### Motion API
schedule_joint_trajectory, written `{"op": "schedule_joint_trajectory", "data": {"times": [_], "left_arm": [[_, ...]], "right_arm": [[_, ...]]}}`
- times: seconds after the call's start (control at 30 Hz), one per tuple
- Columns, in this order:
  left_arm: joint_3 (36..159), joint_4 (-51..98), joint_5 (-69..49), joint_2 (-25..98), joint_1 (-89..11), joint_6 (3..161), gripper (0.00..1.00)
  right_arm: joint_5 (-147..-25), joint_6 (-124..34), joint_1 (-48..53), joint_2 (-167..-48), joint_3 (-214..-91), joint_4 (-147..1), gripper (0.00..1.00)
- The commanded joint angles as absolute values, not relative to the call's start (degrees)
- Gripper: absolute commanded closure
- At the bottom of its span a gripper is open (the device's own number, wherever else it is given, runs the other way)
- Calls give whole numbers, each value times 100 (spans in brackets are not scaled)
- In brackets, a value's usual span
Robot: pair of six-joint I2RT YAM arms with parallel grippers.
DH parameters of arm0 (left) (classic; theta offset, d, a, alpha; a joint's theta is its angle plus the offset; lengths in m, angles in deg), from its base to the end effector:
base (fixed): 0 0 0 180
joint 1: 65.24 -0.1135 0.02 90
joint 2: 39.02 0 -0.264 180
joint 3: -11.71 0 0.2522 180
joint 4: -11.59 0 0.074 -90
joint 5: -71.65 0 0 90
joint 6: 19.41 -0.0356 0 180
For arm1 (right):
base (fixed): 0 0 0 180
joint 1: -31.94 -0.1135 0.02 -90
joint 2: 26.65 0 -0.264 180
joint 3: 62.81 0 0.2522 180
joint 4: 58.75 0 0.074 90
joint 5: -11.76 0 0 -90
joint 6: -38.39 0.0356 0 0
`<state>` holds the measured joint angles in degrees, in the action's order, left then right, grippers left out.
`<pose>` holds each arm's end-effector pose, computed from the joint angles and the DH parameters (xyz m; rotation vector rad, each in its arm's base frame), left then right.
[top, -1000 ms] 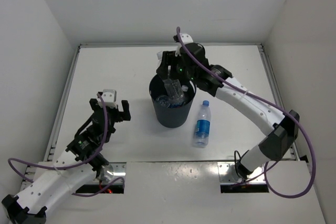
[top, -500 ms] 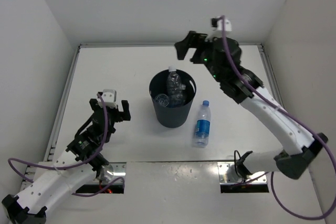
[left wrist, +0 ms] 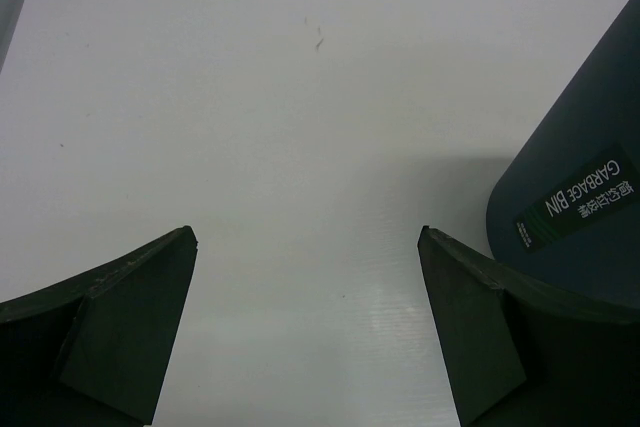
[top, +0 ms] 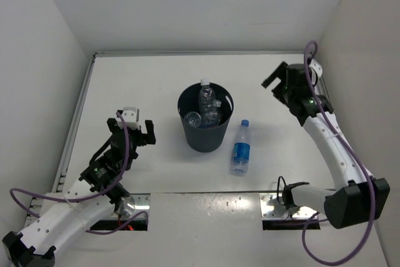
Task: Put the plastic bottles in the bin
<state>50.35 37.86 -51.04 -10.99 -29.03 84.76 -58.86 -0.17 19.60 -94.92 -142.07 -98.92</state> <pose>0.1202 -0.0642 0.2559 -0.0477 1.8005 -0.1008 0.2602 0.0448 0.3544 0.8820 1.8682 0.3394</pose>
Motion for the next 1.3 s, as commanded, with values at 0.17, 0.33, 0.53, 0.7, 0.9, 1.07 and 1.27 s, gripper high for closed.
{"op": "schedule_joint_trajectory", "data": {"times": [0.17,0.33,0.53,0.7,0.9,1.07,1.27], "left_arm": [[5025,3599,-5175,-1107,-2850,8430,0],[5025,3546,-5175,-1055,-2850,8430,0],[5025,3546,-5175,-1055,-2850,8377,0],[5025,3546,-5175,-1055,-2850,8377,0],[5025,3546,-5175,-1055,-2850,8377,0],[5025,3546,-5175,-1055,-2850,8377,0],[5025,3546,-5175,-1055,-2850,8377,0]], "right_arm": [[-8112,-36,2246,-9983,-12720,-10169,0],[-8228,-292,1736,-10907,-12606,-10222,0],[-8544,-563,1937,-11682,-12491,-10134,0],[-8710,-748,1814,-12200,-12606,-10134,9],[-8712,-801,1762,-12728,-12843,-10398,29],[-8501,-749,2200,-12219,-13000,-10687,53],[-8210,-749,2780,-11656,-14256,-11188,72]]}}
